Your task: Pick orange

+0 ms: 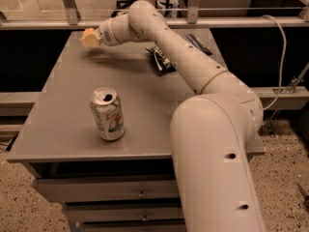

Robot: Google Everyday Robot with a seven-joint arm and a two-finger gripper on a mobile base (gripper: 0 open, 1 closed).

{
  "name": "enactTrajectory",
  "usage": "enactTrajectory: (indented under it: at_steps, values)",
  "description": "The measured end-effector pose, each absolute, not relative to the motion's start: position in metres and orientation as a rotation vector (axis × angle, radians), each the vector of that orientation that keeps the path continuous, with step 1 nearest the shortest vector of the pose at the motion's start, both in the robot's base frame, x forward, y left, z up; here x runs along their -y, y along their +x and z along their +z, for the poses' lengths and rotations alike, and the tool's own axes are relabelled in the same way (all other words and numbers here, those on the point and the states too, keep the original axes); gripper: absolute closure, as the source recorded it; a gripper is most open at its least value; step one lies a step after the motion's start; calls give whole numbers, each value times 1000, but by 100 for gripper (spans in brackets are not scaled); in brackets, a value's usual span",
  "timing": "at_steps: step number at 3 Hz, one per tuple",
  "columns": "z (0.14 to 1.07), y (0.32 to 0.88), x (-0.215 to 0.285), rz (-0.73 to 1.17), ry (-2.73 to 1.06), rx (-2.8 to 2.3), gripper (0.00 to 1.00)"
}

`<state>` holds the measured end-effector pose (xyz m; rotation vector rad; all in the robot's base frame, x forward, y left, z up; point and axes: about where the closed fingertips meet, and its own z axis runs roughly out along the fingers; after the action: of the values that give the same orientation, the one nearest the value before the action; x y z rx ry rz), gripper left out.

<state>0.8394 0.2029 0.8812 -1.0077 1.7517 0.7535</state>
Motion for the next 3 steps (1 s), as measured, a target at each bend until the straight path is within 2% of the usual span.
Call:
enactTrajectory:
  at_steps: [2,3]
  values:
    - [928,767,-146,963,-1066,-1501,100]
    - [945,731,-109,1008,-1140,-1368,100]
